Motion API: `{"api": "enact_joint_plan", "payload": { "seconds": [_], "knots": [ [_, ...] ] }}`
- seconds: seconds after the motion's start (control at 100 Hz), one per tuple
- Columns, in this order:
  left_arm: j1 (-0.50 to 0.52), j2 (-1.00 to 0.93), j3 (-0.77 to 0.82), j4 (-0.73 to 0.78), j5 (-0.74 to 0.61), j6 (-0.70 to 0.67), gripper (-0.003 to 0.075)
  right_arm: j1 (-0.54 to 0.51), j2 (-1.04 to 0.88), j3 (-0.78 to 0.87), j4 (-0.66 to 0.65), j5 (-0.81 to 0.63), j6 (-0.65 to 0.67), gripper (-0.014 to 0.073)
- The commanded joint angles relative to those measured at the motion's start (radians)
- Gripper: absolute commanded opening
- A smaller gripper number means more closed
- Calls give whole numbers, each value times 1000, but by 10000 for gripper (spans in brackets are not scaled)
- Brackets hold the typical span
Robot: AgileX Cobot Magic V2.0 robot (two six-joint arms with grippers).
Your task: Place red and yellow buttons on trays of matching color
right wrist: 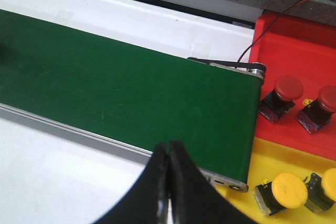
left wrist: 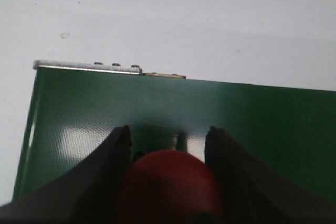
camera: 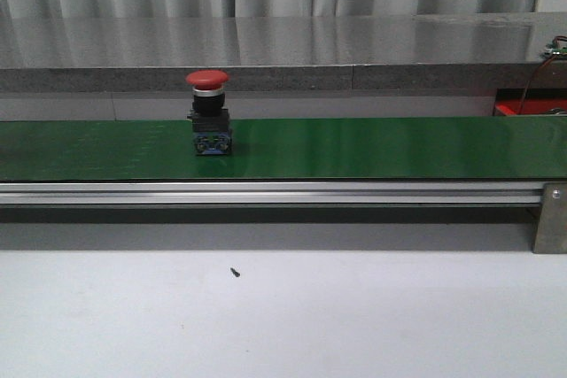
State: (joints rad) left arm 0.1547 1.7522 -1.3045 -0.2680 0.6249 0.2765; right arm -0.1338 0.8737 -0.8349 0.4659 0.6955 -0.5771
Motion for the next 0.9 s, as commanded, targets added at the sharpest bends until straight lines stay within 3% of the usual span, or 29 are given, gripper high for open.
{"api": "enact_joint_plan", "payload": {
  "seconds": [0.0, 0.11, 0.2, 0.27, 0.42, 0.49, 0.89],
  "knots": [
    [-7, -52, 10, -13, -82, 0, 114, 1, -11, -23, 24, -50, -7, -118],
    [-7, -52, 35, -13, -100, 0, 123, 1, -11, -23, 24, -50, -7, -118],
    [-7, -52, 37, -11, -100, 2, 176, 1, -11, -23, 24, -50, -7, -118],
    [-7, -52, 37, -11, -100, 6, 273, 1, -11, -23, 24, -50, -7, -118],
    [-7, -56, 37, -15, -104, 6, 558, 1, -11, -23, 24, -50, -7, -118],
    [-8, -69, 37, -17, -111, 6, 624, 1, -11, -23, 24, -50, -7, -118],
    [-27, -315, 55, -42, -145, 38, 629, 1, -11, -23, 24, -50, -7, -118]
  ]
}}
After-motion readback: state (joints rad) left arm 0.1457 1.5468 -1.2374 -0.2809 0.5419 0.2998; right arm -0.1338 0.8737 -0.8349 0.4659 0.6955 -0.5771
